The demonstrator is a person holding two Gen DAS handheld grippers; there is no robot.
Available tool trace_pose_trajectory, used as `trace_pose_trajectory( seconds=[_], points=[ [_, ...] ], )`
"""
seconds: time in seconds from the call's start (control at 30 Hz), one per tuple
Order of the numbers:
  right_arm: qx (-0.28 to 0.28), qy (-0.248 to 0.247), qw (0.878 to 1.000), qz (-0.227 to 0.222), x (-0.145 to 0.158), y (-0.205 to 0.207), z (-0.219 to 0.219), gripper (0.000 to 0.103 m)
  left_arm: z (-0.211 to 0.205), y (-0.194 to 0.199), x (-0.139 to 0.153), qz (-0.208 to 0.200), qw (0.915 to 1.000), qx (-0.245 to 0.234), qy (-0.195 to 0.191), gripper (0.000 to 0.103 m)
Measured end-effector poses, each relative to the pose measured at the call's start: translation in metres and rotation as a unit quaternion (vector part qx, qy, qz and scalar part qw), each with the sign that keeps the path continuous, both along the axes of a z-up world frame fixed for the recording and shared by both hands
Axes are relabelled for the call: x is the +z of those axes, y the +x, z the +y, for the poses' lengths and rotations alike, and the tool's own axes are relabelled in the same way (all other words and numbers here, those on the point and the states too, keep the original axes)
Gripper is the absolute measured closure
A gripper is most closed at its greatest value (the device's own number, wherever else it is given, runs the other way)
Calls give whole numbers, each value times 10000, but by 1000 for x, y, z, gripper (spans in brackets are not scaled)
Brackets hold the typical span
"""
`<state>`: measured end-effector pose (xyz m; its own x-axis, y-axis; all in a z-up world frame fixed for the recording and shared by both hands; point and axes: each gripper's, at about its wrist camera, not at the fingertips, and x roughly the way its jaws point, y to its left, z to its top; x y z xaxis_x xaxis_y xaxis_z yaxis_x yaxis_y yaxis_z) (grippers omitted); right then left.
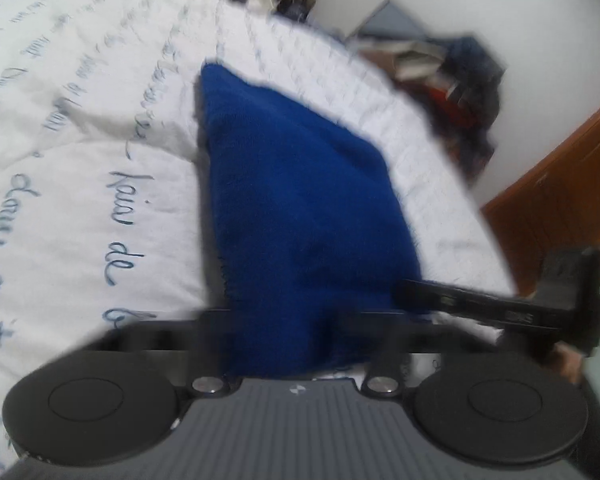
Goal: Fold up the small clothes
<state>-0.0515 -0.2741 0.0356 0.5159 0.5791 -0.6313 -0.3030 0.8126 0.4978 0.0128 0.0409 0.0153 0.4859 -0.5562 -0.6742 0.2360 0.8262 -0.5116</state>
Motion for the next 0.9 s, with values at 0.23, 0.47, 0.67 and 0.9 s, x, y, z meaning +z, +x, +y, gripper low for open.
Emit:
trace_pose_trajectory(
  seconds=[0.23,0.47,0.67,0.9],
  points=[
    [332,-81,9974,-636,45,-15,6,87,-4,-53,68,-1315,9887,-460,560,94],
    [421,-499,9969,-448,18,-69,-12,19,32,-68,25,-754,9940,-528,593,32],
    [-682,313,9968,285,-1,25,-34,20,25,50,15,-302,9991,283,1,22],
    [235,-931,9899,-1041,-2,70,30,81,-57,69,-3,-2348,9323,-144,2749,87]
  ],
)
